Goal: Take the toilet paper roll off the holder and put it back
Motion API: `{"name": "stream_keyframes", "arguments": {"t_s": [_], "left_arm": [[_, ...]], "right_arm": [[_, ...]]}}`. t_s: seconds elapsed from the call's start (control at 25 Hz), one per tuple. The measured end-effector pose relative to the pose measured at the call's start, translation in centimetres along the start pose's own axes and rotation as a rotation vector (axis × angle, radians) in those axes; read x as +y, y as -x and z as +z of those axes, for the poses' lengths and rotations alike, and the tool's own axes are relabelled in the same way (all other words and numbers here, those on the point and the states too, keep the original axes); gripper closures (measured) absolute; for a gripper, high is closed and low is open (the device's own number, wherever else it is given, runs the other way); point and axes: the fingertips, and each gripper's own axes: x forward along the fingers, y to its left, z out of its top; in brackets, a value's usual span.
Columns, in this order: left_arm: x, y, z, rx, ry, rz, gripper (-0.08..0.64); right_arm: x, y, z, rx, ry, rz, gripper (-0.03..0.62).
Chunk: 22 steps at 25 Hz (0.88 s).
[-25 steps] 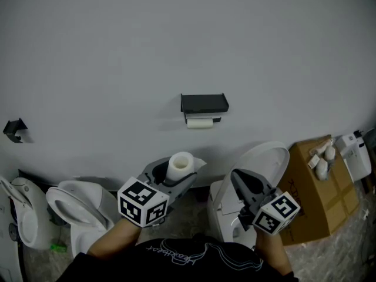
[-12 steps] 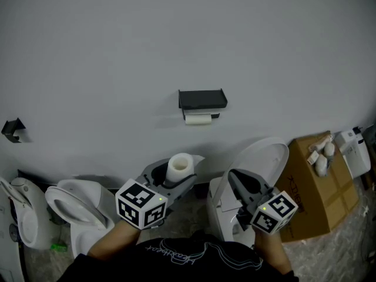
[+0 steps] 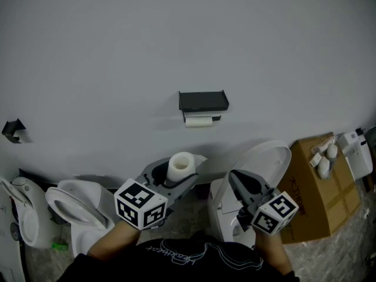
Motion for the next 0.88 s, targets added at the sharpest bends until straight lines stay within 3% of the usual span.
{"name": "stream_keyframes", "arguments": {"t_s": [0.36, 0.88], "left_arm": [[1.2, -2.5, 2.6, -0.01, -0.014, -0.011, 0.273], [4.5, -5.7, 9.5, -0.07, -0.097, 0.026, 0.272]], "right_arm": [[-2.5, -1.3, 1.3, 0.002, 0.001, 0.007, 0.588], [-5.1, -3.8, 4.6, -0.003, 0.055, 0.041, 0.588]]}}
